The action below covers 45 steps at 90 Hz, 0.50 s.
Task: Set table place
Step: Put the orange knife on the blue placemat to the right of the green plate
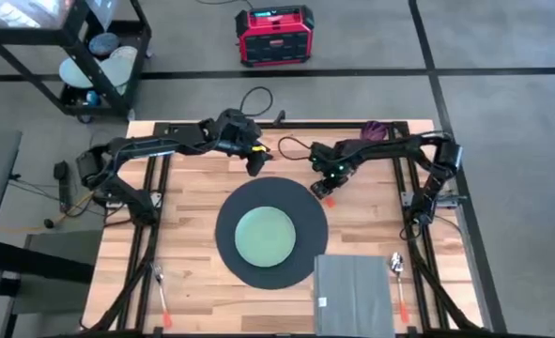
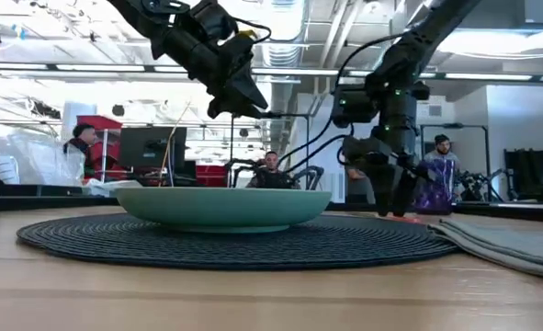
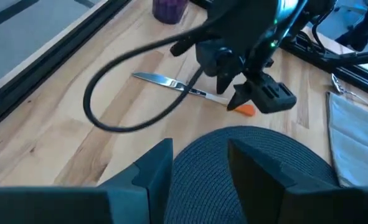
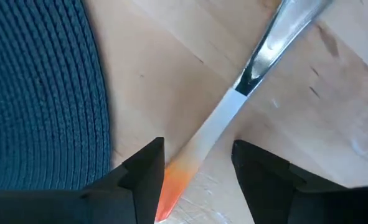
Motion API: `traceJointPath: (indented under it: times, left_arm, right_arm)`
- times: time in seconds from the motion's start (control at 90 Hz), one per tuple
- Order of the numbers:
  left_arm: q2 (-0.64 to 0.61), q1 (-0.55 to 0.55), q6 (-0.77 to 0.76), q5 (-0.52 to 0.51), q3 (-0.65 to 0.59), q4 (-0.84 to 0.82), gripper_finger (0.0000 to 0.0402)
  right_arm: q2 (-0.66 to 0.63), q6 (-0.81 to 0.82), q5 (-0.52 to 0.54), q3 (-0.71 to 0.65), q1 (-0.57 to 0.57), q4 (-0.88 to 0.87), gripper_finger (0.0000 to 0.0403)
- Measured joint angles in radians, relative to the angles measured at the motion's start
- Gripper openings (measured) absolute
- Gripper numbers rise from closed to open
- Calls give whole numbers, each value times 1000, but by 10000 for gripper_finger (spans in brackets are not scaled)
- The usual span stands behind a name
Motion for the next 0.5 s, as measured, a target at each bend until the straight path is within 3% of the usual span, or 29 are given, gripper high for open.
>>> traceJointPath:
  times: [0.167,0.256,0.378,0.5]
  left_arm:
    - [0,0,0,0,0,-3,139]
    - [0,0,1,-1,0,-7,139]
    - [0,0,2,-1,0,-6,139]
    - [0,0,2,-1,0,-11,139]
  right_arm:
    - [16,35,65,3,45,-17,159]
    - [16,35,82,3,59,-27,116]
    - [11,38,77,2,64,-37,29]
    - [15,29,8,19,69,-45,7]
